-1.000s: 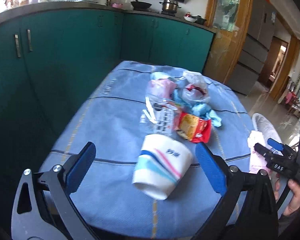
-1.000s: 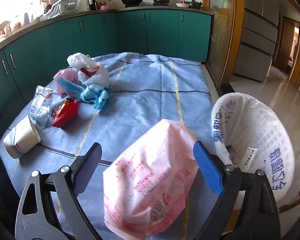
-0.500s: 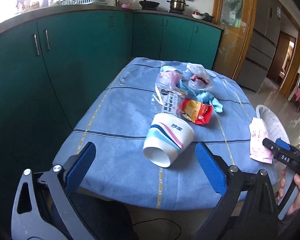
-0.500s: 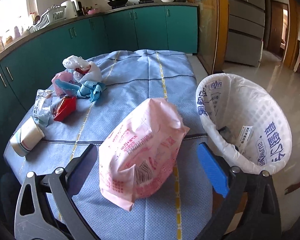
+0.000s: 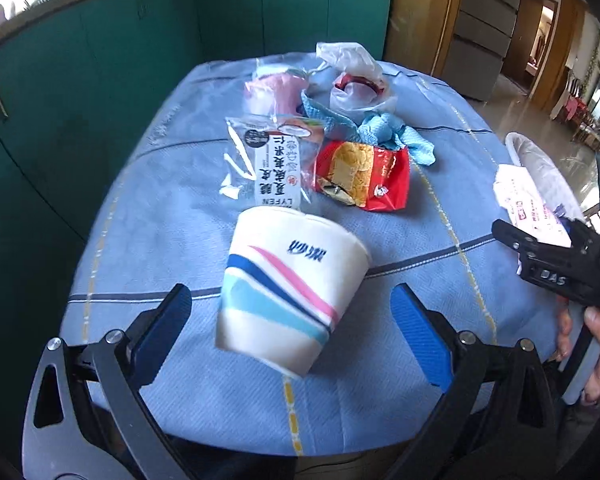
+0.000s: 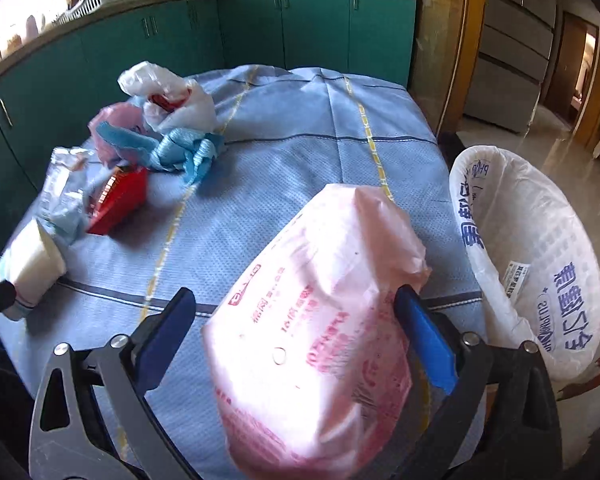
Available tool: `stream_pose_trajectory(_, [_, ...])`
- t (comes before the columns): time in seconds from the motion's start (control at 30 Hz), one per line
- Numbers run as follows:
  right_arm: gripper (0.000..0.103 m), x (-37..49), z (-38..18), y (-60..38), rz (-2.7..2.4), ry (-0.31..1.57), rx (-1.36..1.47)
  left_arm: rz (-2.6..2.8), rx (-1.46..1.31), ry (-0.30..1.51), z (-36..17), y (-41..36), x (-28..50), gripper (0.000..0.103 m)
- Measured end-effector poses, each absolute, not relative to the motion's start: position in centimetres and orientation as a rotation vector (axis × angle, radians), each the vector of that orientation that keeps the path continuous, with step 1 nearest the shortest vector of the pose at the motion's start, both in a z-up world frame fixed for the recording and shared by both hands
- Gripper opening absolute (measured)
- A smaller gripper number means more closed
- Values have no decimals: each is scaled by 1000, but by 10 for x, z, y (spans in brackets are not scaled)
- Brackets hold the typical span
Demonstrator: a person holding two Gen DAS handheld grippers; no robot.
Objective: Collect trash
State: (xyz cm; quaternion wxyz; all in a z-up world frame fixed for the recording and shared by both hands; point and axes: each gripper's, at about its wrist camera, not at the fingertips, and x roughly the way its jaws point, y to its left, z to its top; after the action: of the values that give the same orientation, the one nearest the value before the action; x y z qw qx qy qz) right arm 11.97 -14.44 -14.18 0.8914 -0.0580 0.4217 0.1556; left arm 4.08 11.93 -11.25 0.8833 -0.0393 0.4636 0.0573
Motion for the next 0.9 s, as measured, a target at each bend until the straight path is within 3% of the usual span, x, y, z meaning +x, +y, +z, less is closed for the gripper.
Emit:
stream_pose_trajectory(0.1, [59,124,-140,-144,311,875,-151,72,-103,956,-111,123,46,99])
stream_pose_trajectory(0.13, [46,124,-139,-144,313,877,-156,75,-95,956,-111,123,47,99])
stream_pose_trajectory(0.27, [37,126,-135,-153,338,908,-161,43,-45,990,-109,130,58,99])
stream_pose_trajectory(0.43, [36,146,-129,-148,424,978,-217,59,20,962,-102,135,84,99])
stream_pose_trajectory(0.8, [36,120,-138,-133,501,849,-303,35,-59,1022,-120,152,81,99])
stream_pose_trajectory(0.9, [45,119,-137,-137,539,840,-275,9,-79,1048,-126,151,82,100])
